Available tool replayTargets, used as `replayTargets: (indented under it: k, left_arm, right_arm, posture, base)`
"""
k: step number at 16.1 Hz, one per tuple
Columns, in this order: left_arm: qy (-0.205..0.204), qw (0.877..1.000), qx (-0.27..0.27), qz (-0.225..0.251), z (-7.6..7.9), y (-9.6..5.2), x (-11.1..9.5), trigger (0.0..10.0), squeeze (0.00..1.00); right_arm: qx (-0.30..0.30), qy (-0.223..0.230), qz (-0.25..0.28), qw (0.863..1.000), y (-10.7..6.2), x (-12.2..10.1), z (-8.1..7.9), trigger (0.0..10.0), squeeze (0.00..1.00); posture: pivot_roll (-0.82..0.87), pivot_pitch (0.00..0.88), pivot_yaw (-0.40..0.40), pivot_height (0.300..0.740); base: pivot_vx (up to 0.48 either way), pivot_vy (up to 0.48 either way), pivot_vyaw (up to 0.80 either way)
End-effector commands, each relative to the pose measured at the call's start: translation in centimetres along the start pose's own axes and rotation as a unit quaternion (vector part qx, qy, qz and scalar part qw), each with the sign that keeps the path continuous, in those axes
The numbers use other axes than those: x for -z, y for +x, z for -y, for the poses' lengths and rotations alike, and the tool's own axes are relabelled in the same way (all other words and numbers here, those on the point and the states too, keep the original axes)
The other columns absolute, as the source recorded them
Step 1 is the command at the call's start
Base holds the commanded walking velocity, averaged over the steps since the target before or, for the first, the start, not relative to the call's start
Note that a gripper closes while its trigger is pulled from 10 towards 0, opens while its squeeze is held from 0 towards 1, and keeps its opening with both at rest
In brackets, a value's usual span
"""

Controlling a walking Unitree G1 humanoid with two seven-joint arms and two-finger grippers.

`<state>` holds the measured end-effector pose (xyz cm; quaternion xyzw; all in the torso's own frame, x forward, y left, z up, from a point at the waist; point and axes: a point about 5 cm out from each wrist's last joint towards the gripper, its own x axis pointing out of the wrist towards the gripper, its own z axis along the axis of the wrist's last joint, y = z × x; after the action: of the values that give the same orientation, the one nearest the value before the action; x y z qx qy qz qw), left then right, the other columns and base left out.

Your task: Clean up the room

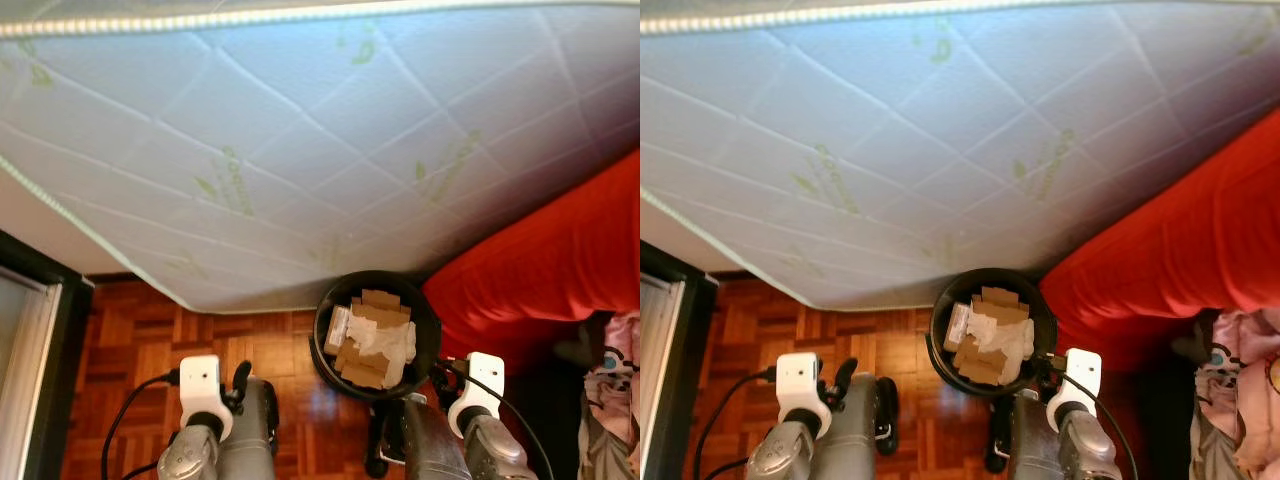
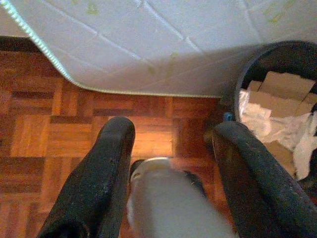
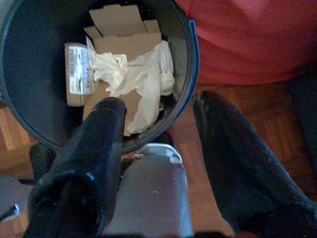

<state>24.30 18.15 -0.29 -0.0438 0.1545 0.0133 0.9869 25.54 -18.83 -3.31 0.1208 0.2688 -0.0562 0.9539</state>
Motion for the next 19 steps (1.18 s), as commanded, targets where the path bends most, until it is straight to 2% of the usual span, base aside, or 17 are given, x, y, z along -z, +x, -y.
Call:
replayTargets:
  k: [1, 5, 11, 14, 16, 19]
  left_arm:
    - [0.008, 0.999, -0.008, -0.039, -0.7, -0.6, 1.8, 10.0, 0.0]
    - [0.022, 0.995, -0.018, -0.098, -1.8, -0.6, 3.7, 10.0, 0.0]
    - [0.017, 0.986, -0.038, -0.159, -2.3, -1.4, 5.9, 10.0, 0.0]
    - [0.014, 0.975, -0.048, -0.217, -2.1, -2.5, 7.8, 10.0, 0.0]
    - [0.006, 0.975, -0.051, -0.217, -1.8, -2.5, 7.9, 10.0, 0.0]
    - [-0.001, 0.976, -0.046, -0.211, -1.0, -1.9, 7.6, 10.0, 0.0]
  right_arm:
    - [0.017, 0.016, -0.017, 1.0, -0.4, 1.1, 0.3, 10.0, 0.0]
    - [0.017, 0.02, -0.052, 0.998, -0.7, 2.5, -0.2, 10.0, 0.0]
    - [0.029, 0.022, -0.118, 0.992, -2.2, 5.9, 0.3, 10.0, 0.0]
    - [-0.008, -0.017, -0.148, 0.989, -3.1, 7.7, -0.2, 10.0, 0.0]
    - [0.006, -0.02, -0.162, 0.987, -3.6, 8.3, 0.6, 10.0, 0.0]
    - [0.016, -0.036, -0.169, 0.985, -3.9, 8.1, 2.6, 10.0, 0.0]
  posture:
    - [0.08, 0.244, 0.024, 0.688]
    - [0.06, 0.195, 0.032, 0.738]
    - [0.06, 0.139, 0.022, 0.74]
    - [0.04, 0.101, 0.003, 0.74]
    - [0.04, 0.078, -0.013, 0.74]
    - [0.04, 0.056, -0.03, 0.74]
  base:
    - [0.0, 0.0, 0.0]
    - [0.0, 0.0, 0.0]
    - [0.0, 0.0, 0.0]
    - [0.0, 0.0, 0.0]
    - [0.0, 0.0, 0.0]
    - [0.0, 0.0, 0.0]
